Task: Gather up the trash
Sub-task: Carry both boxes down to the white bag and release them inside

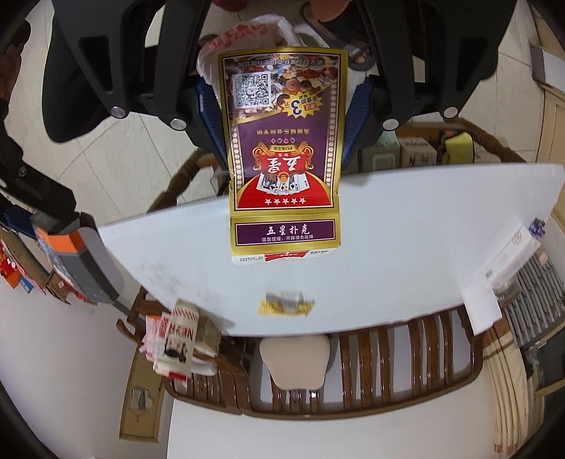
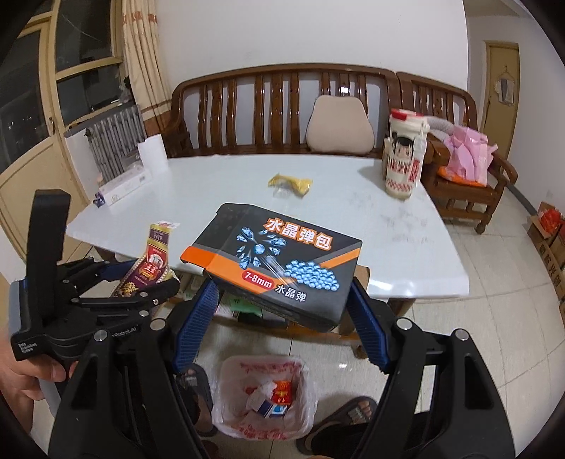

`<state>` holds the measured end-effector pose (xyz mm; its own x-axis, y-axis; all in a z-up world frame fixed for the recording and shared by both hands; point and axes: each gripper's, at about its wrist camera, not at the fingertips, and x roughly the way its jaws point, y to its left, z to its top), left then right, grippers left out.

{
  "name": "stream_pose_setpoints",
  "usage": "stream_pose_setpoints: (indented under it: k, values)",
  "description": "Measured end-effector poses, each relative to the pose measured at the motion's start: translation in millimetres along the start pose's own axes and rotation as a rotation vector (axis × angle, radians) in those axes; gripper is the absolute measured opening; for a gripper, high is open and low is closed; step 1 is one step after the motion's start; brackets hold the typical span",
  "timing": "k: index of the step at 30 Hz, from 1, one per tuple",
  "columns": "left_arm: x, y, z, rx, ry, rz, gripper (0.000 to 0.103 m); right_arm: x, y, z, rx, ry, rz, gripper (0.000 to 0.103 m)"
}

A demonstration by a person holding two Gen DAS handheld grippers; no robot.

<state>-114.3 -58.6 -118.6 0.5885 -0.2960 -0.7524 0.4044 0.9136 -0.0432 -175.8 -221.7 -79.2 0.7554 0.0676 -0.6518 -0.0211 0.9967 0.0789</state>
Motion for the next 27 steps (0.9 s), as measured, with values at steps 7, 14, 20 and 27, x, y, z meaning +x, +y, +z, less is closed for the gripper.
stream_pose_setpoints:
  k: [7,14,20,27]
  values:
    - [17,-5,-30,-0.005,0.066,-0.007,0.058,10,9,-29,-0.001,0.068,0.009,0.072]
    - [45,-5,-59,-0.018,0.154,0.000,0.058,31,12,-53,0.001,0.138,0.011,0.072]
    - [71,-4,-77,-0.031,0.222,0.013,0.058,58,12,-74,0.012,0.212,0.027,0.072]
    - [102,-5,-97,-0.033,0.303,0.025,0.058,85,11,-94,0.019,0.284,0.020,0.072]
